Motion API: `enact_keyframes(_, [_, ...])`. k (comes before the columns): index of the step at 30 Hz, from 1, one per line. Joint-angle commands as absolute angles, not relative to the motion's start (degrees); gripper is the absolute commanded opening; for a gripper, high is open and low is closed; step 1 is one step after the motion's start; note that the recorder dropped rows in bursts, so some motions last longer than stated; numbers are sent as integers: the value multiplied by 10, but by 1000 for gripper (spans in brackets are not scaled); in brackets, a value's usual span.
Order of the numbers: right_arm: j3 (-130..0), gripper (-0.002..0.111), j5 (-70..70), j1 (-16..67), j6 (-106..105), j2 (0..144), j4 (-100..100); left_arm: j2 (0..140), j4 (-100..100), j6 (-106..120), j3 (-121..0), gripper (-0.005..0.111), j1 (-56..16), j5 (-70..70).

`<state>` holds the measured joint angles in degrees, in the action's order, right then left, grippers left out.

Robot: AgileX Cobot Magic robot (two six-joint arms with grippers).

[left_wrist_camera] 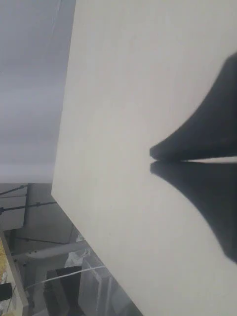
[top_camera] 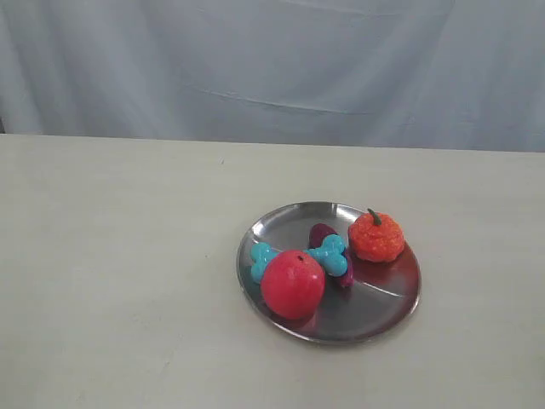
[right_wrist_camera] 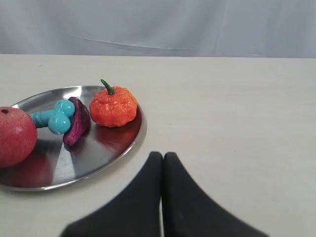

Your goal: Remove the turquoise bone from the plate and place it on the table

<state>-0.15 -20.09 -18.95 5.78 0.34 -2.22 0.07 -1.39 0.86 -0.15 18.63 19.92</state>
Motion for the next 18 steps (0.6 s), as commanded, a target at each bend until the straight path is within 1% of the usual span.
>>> enact_keyframes(1, [0,0,-198,-192,57,0,-22,0,-15,6,0,0,188,196])
enact_keyframes(5, [0,0,-194,-192,50,0,-31,0,-15,6,0,0,188,196])
enact_keyframes(10, [0,0,-131,-192,39,0,-39,0,-15,6,0,0,188,196])
enact_keyframes(13, [0,0,-59,-192,39,0,-39,0,-15,6,0,0,188,196])
enact_keyframes(18, [0,0,128,-192,39,0,-39,0,-15,6,0,0,188,196])
